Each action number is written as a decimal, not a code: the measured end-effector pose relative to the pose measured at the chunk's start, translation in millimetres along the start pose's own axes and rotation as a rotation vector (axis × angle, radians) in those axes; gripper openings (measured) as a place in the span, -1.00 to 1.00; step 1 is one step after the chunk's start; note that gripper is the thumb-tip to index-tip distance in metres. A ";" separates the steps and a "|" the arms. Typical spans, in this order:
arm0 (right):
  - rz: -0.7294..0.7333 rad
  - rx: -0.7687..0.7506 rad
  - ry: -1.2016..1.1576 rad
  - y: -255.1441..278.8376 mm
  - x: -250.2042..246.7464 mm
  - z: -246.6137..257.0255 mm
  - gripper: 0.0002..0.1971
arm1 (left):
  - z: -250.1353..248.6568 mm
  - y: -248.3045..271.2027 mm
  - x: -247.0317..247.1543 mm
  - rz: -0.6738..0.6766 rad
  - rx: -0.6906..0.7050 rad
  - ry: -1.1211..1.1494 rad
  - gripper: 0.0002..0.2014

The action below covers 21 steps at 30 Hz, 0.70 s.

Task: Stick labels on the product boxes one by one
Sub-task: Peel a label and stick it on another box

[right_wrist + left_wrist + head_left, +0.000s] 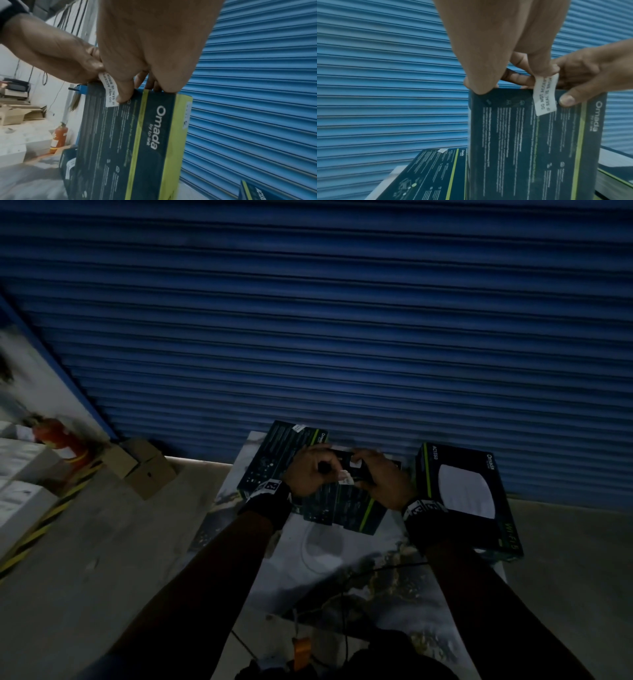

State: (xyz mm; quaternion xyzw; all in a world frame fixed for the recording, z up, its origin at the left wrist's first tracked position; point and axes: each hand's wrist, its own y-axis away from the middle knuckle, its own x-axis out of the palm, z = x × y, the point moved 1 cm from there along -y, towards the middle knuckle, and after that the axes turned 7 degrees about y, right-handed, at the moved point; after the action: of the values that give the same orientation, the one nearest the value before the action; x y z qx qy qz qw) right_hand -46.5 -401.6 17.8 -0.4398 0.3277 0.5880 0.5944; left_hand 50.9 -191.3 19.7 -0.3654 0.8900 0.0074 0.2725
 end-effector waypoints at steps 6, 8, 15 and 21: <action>-0.004 -0.014 0.004 2.6 -2.0 1.0 -0.53 | -4.9 1.0 -8.3 0.141 -0.118 0.051 -0.93; 0.012 0.009 0.004 0.1 -0.5 1.0 -0.48 | -19.7 1.2 -13.5 0.142 -0.140 0.240 -0.91; -0.042 -0.019 -0.063 -8.5 -5.1 -3.4 -0.48 | -35.7 -0.8 -14.9 0.166 0.030 -0.004 -0.84; 0.036 -0.033 -0.101 -5.1 -5.7 -0.9 -0.56 | -21.2 -2.3 -13.2 0.115 0.163 -0.226 -0.85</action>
State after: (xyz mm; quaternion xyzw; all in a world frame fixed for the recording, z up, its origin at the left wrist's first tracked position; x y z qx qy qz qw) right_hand -41.9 -404.4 23.3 -0.4132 0.2954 0.6256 0.5921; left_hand 49.9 -189.0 44.7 -0.2872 0.8708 -0.0081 0.3990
